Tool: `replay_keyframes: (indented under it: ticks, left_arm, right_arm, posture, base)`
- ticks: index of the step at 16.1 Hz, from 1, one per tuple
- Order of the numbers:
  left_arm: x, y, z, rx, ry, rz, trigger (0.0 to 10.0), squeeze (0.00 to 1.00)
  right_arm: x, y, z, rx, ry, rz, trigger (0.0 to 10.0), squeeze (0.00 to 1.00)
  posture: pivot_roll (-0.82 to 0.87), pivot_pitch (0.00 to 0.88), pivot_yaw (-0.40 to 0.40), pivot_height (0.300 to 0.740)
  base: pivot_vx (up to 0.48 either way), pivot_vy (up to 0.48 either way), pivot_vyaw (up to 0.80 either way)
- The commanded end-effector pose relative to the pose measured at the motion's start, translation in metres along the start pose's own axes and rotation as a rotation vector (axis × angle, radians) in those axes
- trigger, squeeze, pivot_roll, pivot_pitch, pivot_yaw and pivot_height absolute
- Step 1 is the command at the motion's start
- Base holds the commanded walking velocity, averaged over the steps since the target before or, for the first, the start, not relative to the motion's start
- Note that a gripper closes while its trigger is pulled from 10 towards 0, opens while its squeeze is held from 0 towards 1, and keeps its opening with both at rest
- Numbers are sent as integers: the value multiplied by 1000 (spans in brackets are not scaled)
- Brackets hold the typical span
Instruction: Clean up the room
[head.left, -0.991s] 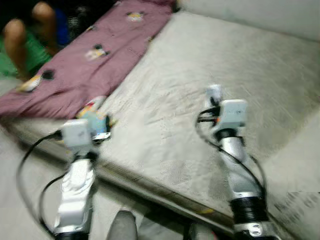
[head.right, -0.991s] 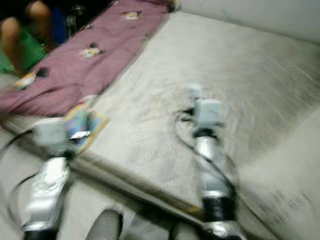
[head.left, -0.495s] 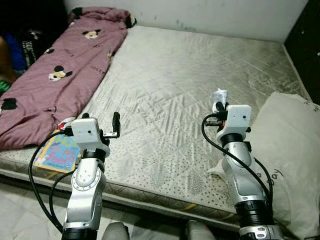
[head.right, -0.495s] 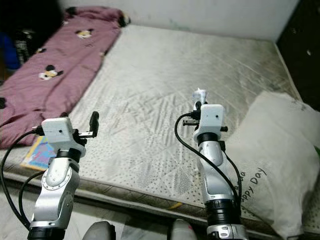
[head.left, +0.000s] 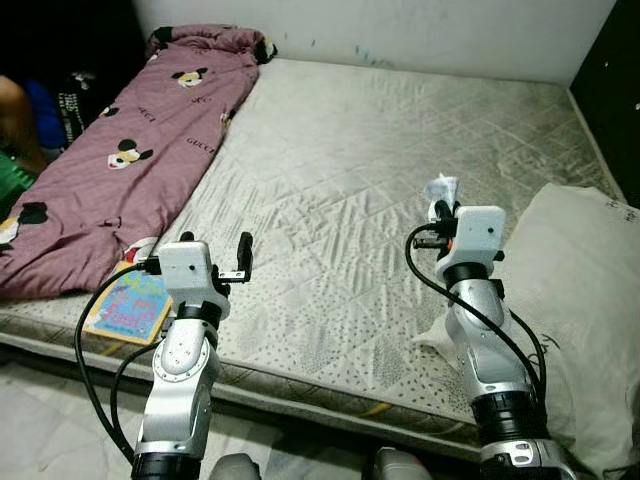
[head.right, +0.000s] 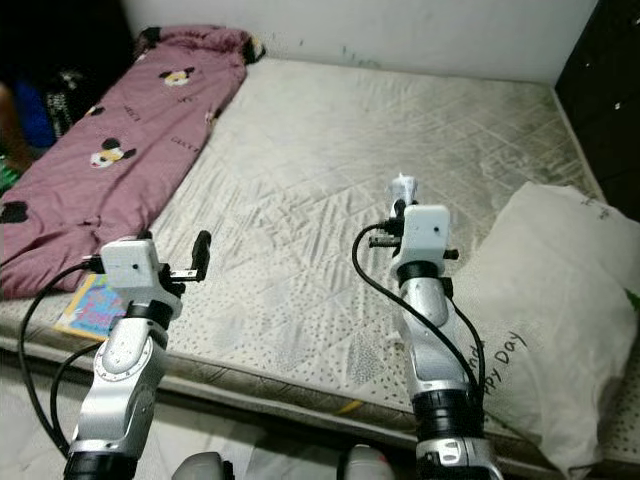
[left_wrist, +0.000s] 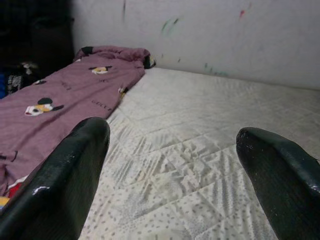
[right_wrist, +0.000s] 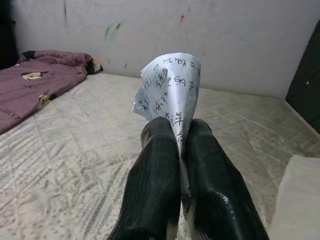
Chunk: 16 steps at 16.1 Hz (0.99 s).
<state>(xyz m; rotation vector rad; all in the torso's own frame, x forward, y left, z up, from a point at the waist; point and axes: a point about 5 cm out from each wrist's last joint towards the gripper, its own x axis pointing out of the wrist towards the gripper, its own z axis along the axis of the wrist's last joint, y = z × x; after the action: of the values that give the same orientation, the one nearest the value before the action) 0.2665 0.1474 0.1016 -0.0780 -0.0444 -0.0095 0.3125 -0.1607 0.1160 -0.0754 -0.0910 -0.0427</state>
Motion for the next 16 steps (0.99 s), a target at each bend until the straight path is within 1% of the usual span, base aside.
replay_keyframes:
  ticks: [1,4,5,6,8,10,11,12,13,14,16]
  left_arm:
    - [5,4,3,-9,-20,24,10000,0]
    - [9,6,3,-13,-31,45,10000,0]
    - [8,6,4,-17,-33,50,10000,0]
    - [8,6,4,-17,-32,50,10000,0]
    - [7,11,-5,-10,-7,65,10000,0]
    - [10,13,-1,-5,-23,79,10000,0]
    - [14,12,4,-11,-35,84,10000,0]
    - [19,7,21,-16,-91,70,10000,0]
    - [19,6,25,-21,-102,78,10000,0]
    - [18,6,25,-25,-104,82,10000,0]
    - [11,3,16,-35,-74,73,10000,0]
  right_arm:
    - [5,3,4,7,-15,7,10000,0]
    - [12,9,6,27,-20,27,10000,0]
    - [11,14,7,39,-19,44,10000,0]
    - [11,15,7,43,-21,48,10000,0]
    - [9,16,-1,58,8,35,10000,0]
    - [11,20,1,65,2,55,10000,0]
    - [13,22,5,57,-10,76,10000,0]
    - [17,25,12,65,-23,91,10000,0]
    - [18,29,15,66,-35,106,10000,0]
    - [18,32,17,67,-41,118,10000,0]
    - [14,38,15,81,-35,143,10000,0]
  posture:
    - [-5,0,6,740]
    - [-4,0,-9,740]
    - [-6,0,-5,740]
    - [-7,0,-1,740]
    - [-10,0,-3,740]
    - [2,0,-4,740]
    - [3,0,-15,740]
    - [19,0,-21,740]
    - [27,0,-24,740]
    - [21,0,-22,740]
    - [16,0,-23,740]
  base:
    - [0,0,0]
    - [0,0,0]
    - [0,0,0]
    - [0,0,0]
    - [0,0,-800]
    - [0,0,-800]
    - [0,0,-800]
    - [0,0,-800]
    - [0,0,-800]
    - [0,0,-800]
    - [0,0,-231]
